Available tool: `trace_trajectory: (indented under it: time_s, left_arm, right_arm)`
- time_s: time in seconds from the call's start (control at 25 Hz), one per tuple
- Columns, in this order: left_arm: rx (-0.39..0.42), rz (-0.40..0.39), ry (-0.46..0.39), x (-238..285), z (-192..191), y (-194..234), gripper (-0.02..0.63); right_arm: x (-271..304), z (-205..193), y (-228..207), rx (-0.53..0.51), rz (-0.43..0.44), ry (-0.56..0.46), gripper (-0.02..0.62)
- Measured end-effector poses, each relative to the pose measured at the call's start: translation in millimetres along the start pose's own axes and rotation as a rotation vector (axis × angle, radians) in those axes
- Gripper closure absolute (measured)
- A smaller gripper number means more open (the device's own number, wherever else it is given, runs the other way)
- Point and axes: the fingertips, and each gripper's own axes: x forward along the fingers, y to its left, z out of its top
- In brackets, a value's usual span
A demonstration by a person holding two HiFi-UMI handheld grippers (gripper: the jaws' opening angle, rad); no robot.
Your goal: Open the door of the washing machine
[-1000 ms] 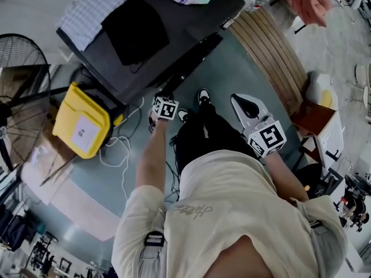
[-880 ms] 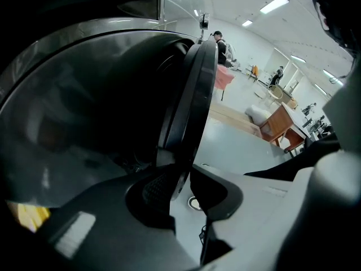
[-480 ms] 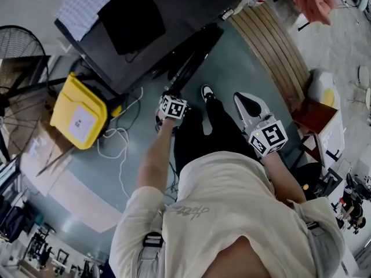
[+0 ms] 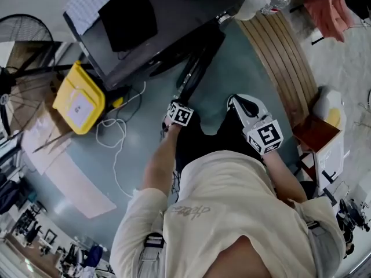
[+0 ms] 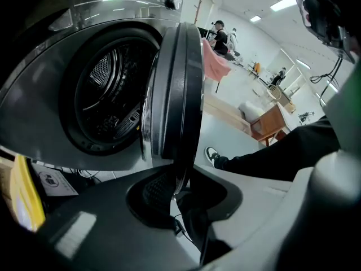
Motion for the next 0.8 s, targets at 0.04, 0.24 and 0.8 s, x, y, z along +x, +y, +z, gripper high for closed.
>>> trace_trajectory:
  time_s: [0.04, 0.24, 0.8]
  left_arm:
    - [-0.016, 0.012, 0.002, 0.8, 0.5, -6.2, 0.512]
    - [-0.164, 0.053, 0.013, 7.3, -2.5, -42.7, 0.517]
    - [-0.368, 0.120, 0.060, 27.6, 13.8, -131.7, 0.518]
  right_arm:
    - [-4.7, -2.1, -6.1, -0.035, 0.024, 0.008, 0.594]
    - [-31.9, -15.8, -47.7, -0.028, 0.082, 0.010, 0.594]
    - [-99.8, -28.1, -125.4, -0.107, 0.148, -0.003, 0.594]
